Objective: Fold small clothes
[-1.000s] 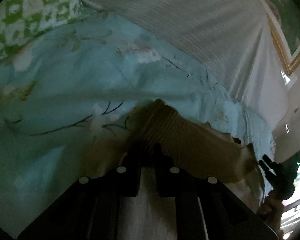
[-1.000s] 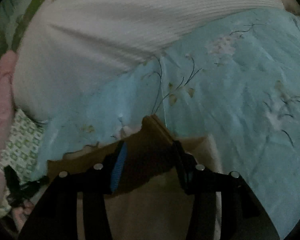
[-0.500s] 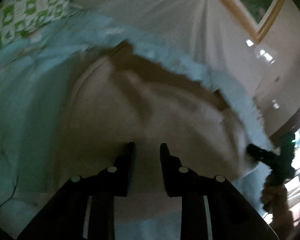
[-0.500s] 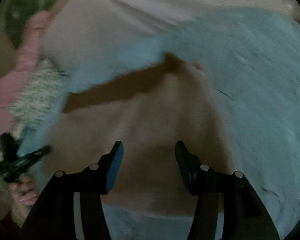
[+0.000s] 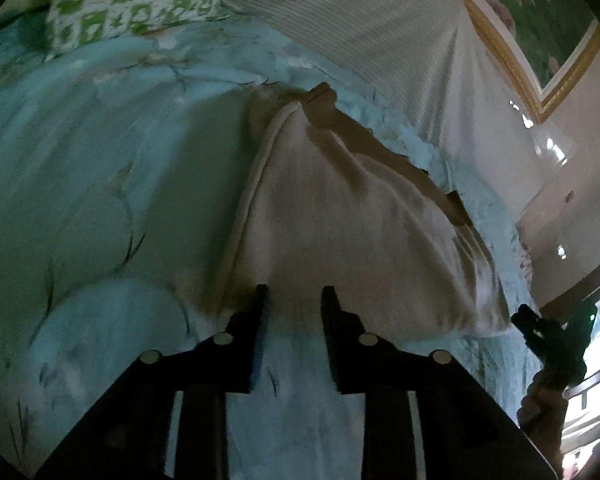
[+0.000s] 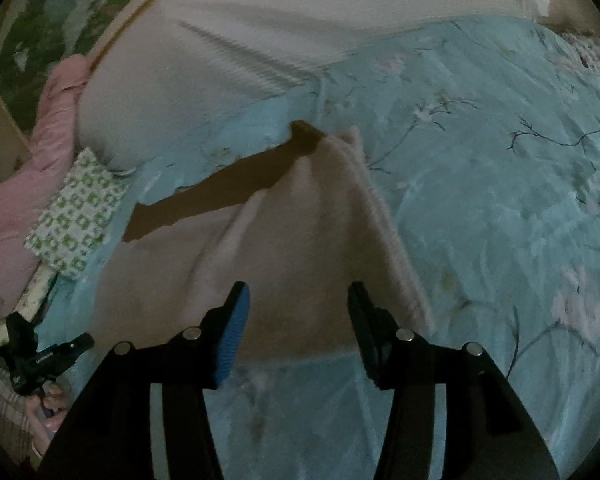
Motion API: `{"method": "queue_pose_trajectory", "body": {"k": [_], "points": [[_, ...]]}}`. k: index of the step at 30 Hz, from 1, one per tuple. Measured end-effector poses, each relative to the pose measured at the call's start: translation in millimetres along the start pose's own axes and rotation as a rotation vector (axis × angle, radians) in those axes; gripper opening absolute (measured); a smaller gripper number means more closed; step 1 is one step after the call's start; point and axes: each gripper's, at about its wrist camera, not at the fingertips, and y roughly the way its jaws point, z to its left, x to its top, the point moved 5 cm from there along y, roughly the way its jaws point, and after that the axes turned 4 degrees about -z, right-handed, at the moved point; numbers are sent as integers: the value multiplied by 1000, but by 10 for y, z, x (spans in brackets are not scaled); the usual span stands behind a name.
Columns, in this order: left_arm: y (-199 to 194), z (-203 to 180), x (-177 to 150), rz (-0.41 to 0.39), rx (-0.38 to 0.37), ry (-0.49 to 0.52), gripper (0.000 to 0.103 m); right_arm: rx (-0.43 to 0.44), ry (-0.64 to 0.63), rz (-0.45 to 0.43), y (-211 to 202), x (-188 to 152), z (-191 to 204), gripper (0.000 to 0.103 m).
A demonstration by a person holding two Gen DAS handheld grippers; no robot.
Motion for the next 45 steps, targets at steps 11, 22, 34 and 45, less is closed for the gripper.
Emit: {"method": "queue_pose_trajectory", "body": {"k": [11,22,34,45], "points": [[-4,-191,-348,47,-90,-128,59,92,14,16,-230,-412,333,57],[275,-249,-238,-19,-94,-233,76,117,36,47,-237,-598,375,57],[490,-82,160,-145,-21,-285,69,127,36,59,-136,-567,434,57],[449,-747,429,-216,2,-13,8,148,15,35,12,-227,366,57]]}}
